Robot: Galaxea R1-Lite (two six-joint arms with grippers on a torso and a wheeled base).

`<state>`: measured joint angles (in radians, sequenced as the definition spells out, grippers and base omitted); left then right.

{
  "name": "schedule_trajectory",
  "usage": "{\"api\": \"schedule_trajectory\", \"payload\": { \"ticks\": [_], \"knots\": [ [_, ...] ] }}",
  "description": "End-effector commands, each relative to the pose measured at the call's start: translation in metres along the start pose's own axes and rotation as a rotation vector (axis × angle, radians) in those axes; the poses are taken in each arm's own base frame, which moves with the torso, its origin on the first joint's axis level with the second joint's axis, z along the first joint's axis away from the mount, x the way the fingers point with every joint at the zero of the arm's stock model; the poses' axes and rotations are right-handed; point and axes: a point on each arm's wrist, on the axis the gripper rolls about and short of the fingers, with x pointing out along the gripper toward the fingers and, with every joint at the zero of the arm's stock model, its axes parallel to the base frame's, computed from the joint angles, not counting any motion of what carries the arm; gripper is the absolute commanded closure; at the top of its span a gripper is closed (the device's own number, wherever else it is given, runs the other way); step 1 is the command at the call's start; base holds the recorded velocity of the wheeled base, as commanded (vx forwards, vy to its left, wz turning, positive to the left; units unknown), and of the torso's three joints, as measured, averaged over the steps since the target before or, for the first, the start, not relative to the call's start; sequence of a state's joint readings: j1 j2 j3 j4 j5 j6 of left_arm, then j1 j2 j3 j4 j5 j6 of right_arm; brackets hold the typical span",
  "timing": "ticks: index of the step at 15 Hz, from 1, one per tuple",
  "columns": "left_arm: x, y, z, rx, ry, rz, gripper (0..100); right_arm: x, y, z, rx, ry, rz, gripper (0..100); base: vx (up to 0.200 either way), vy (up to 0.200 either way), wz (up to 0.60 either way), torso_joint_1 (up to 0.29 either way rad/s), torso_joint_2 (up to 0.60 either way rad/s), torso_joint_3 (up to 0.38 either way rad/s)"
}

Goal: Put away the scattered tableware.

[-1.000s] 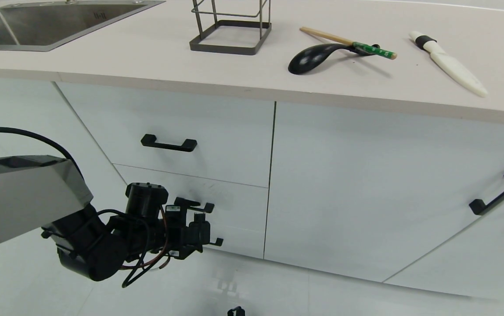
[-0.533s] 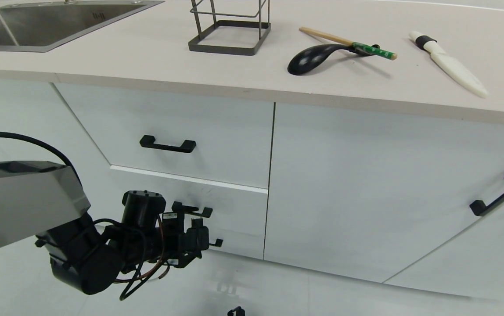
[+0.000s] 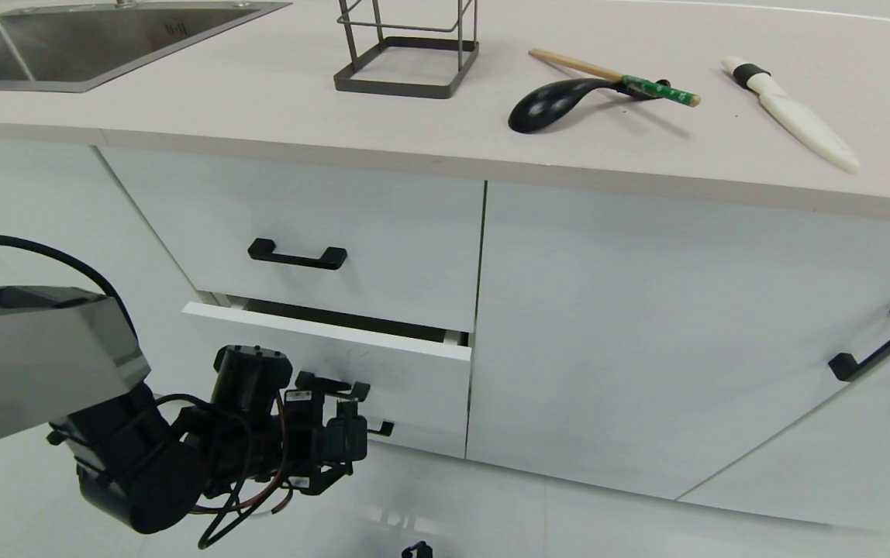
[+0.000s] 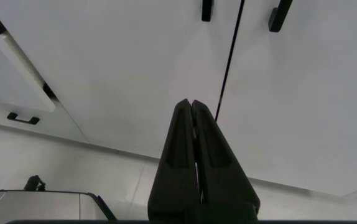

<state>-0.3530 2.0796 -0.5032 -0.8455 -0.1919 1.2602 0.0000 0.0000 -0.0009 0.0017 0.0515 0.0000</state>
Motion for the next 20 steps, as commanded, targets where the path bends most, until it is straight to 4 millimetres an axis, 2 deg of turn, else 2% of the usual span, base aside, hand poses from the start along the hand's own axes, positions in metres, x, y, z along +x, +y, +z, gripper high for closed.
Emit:
{"api": "schedule_trajectory", "payload": {
  "ticks": [1,4,7,11,14,18,20],
  "knots": [
    [-0.012,0.001,0.003,0.005,-0.007,0.022,0,0.0,0.0,0.0,0.0,-0.001,0.001,100,0.0,0.0,0.0,0.0,0.0,0.0],
    [-0.03,0.002,0.007,0.011,-0.016,0.049,0,0.0,0.0,0.0,0.0,0.001,0.001,100,0.0,0.0,0.0,0.0,0.0,0.0],
    [-0.061,-0.003,0.015,0.027,-0.038,0.088,0,0.0,0.0,0.0,0.0,0.001,0.001,100,0.0,0.0,0.0,0.0,0.0,0.0],
    [-0.104,-0.019,0.035,0.058,-0.12,0.137,0,0.0,0.0,0.0,0.0,-0.001,0.001,100,0.0,0.0,0.0,0.0,0.0,0.0],
    [-0.127,-0.017,0.051,0.017,-0.208,0.205,0,0.0,0.0,0.0,0.0,-0.001,0.001,100,0.0,0.0,0.0,0.0,0.0,0.0],
    [-0.133,-0.007,0.053,-0.042,-0.225,0.257,0,0.0,0.0,0.0,0.0,-0.001,0.001,100,0.0,0.0,0.0,0.0,0.0,0.0],
    [-0.122,0.009,0.051,-0.069,-0.207,0.276,0,0.0,0.0,0.0,0.0,0.001,0.001,100,0.0,0.0,0.0,0.0,0.0,0.0]
  ]
}}
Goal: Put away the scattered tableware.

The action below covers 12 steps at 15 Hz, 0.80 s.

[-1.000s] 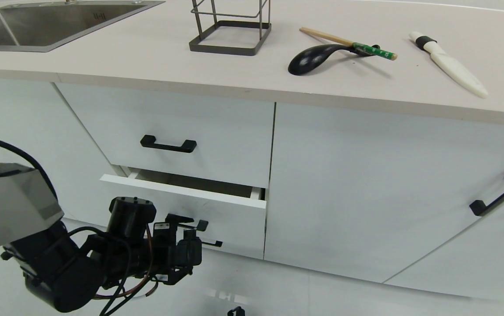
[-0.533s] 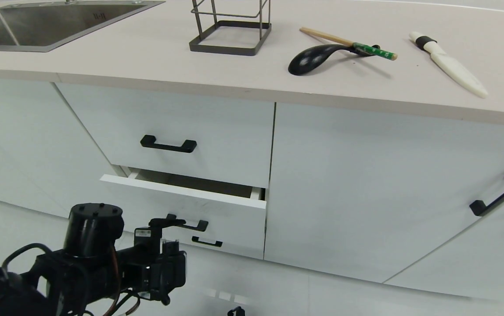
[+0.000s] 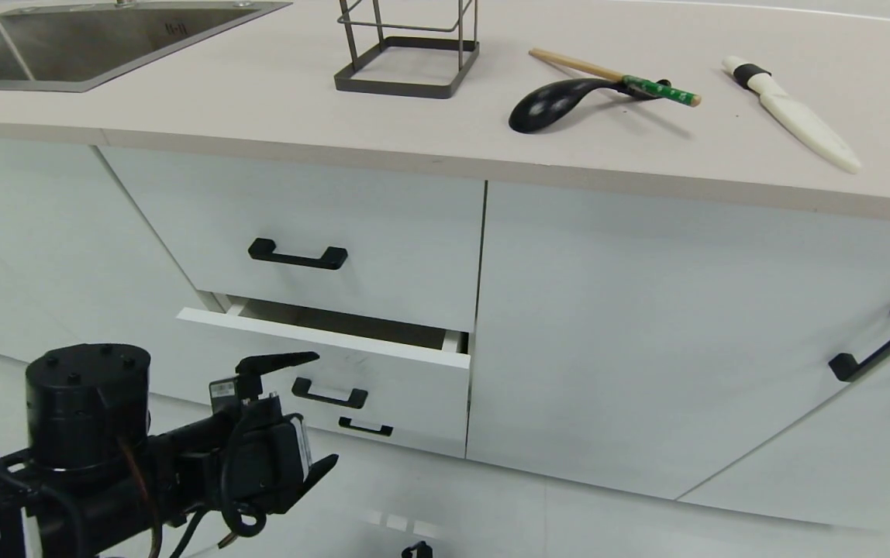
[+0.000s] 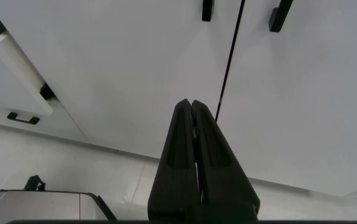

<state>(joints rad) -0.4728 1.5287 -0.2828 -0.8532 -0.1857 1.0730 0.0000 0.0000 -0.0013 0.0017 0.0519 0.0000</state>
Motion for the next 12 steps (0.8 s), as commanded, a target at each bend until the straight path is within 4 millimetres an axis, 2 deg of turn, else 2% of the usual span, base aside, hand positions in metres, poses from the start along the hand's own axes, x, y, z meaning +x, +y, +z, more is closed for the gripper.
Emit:
{"api": "schedule_trajectory", "payload": {
  "ticks": [1,6,12],
  "knots": [
    [0.017,0.018,-0.003,-0.009,0.01,0.032,0,0.0,0.0,0.0,0.0,0.001,0.0,100,0.0,0.0,0.0,0.0,0.0,0.0],
    [0.065,0.028,-0.009,-0.015,0.011,0.0,0,0.0,0.0,0.0,0.0,0.0,0.0,100,0.0,0.0,0.0,0.0,0.0,0.0],
    [0.072,0.035,-0.014,-0.02,0.022,0.019,0,0.0,0.0,0.0,0.0,0.0,0.0,100,0.0,0.0,0.0,0.0,0.0,0.0]
  ]
}}
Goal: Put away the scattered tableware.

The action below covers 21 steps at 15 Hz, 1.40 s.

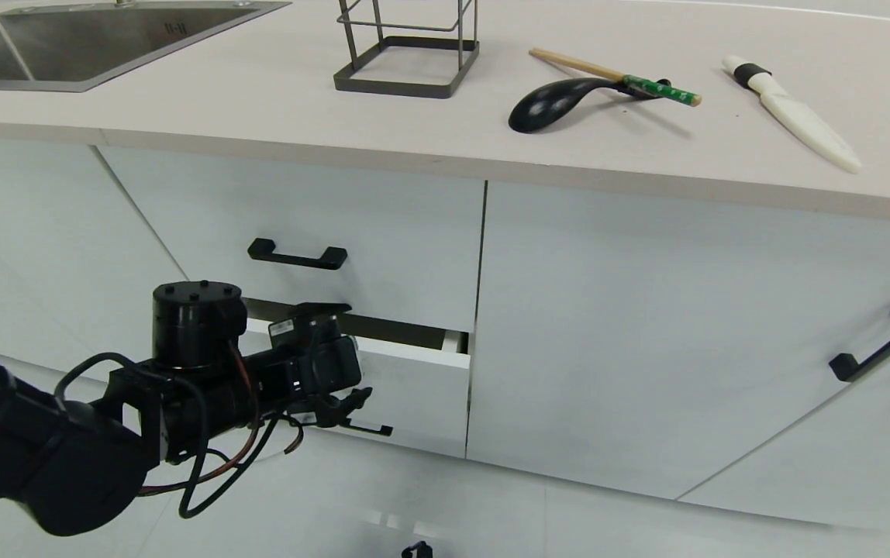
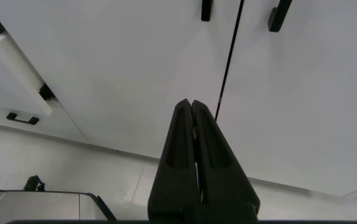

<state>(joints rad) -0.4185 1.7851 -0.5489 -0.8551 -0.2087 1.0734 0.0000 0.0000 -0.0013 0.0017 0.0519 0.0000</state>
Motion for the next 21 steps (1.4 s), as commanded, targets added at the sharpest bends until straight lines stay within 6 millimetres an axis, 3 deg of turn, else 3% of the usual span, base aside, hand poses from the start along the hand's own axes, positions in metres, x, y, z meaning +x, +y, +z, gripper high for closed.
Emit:
{"api": "schedule_trajectory", "payload": {
  "ticks": [1,8,13,18,19,21],
  "knots": [
    [0.004,-0.002,-0.003,-0.003,0.008,-0.012,0,0.0,0.0,0.0,0.0,0.001,0.0,100,0.0,0.0,0.0,0.0,0.0,0.0],
    [0.019,-0.014,-0.013,-0.014,0.029,-0.051,0,0.0,0.0,0.0,0.0,0.001,0.0,100,0.0,0.0,0.0,0.0,0.0,0.0],
    [0.012,-0.027,-0.015,-0.02,0.044,-0.096,0,0.0,0.0,0.0,0.0,0.0,0.0,100,0.0,0.0,0.0,0.0,0.0,0.0],
    [-0.033,-0.04,-0.009,-0.019,0.043,-0.108,0,0.0,0.0,0.0,0.0,0.001,0.0,100,0.0,0.0,0.0,0.0,0.0,0.0],
    [-0.034,-0.04,-0.009,-0.019,0.043,-0.108,0,0.0,0.0,0.0,0.0,0.0,-0.001,100,0.0,0.0,0.0,0.0,0.0,0.0],
    [-0.069,-0.059,-0.004,-0.008,0.026,-0.141,0,0.0,0.0,0.0,0.0,0.001,0.0,100,0.0,0.0,0.0,0.0,0.0,0.0]
  ]
}}
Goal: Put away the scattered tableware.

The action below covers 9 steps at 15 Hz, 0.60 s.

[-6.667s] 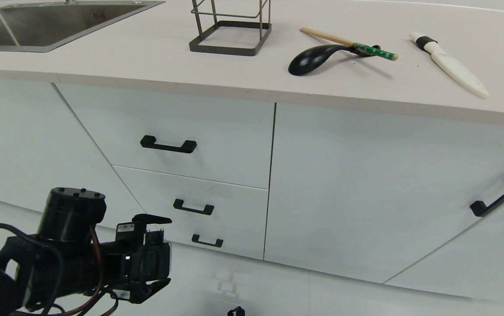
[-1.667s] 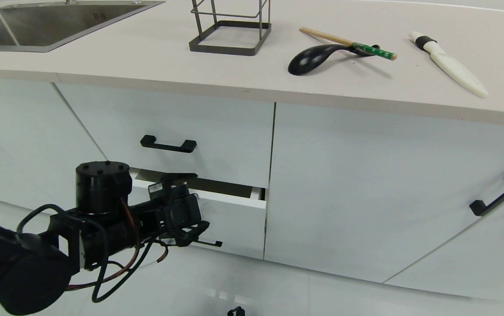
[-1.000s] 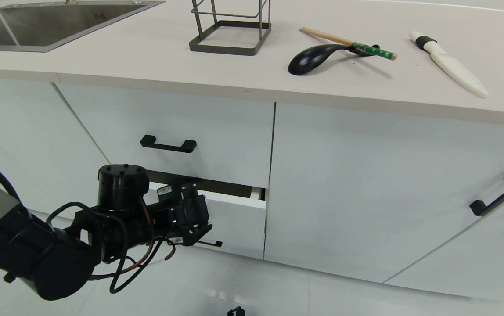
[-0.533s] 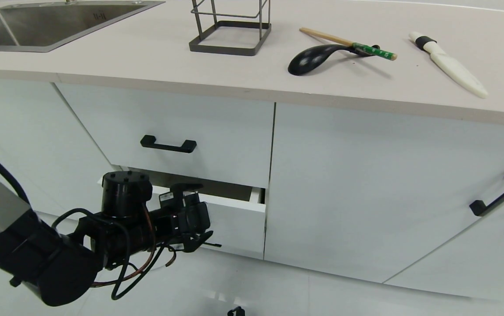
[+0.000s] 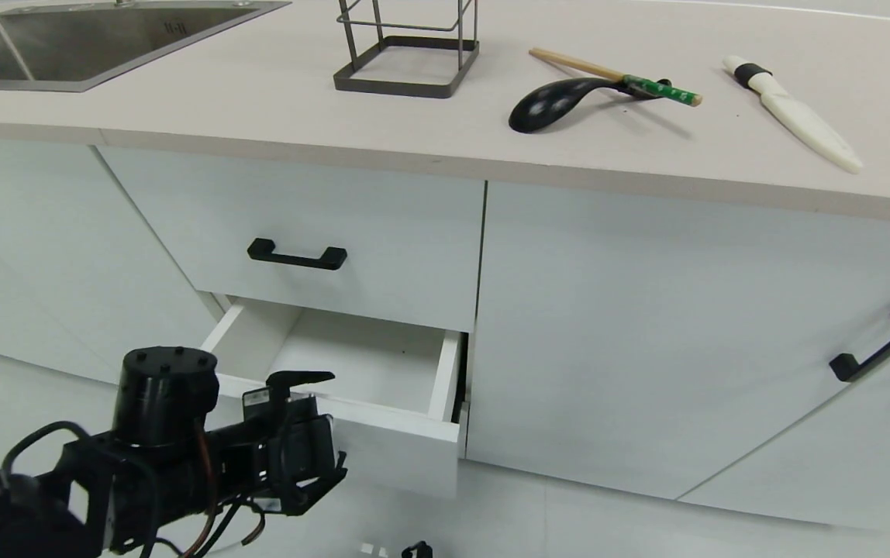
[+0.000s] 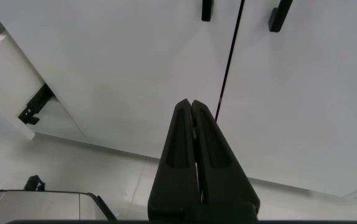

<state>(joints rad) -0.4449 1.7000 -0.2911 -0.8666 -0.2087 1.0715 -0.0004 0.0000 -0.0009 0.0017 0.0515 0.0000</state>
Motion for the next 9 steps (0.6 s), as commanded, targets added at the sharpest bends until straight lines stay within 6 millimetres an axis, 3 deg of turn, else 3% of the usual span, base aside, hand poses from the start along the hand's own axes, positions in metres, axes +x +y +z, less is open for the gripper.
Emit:
{"api": "schedule_trajectory", "payload": {
  "ticks": [1,3,9],
  "knots": [
    [-0.036,-0.02,0.006,0.022,-0.033,-0.005,0,0.0,0.0,0.0,0.0,-0.001,0.001,100,0.0,0.0,0.0,0.0,0.0,0.0],
    [-0.046,-0.034,0.007,0.032,-0.036,-0.062,0,0.0,0.0,0.0,0.0,-0.001,0.001,100,0.0,0.0,0.0,0.0,0.0,0.0],
    [-0.056,-0.042,0.005,0.033,-0.036,-0.069,0,0.0,0.0,0.0,0.0,-0.001,0.001,100,0.0,0.0,0.0,0.0,0.0,0.0]
  ]
}}
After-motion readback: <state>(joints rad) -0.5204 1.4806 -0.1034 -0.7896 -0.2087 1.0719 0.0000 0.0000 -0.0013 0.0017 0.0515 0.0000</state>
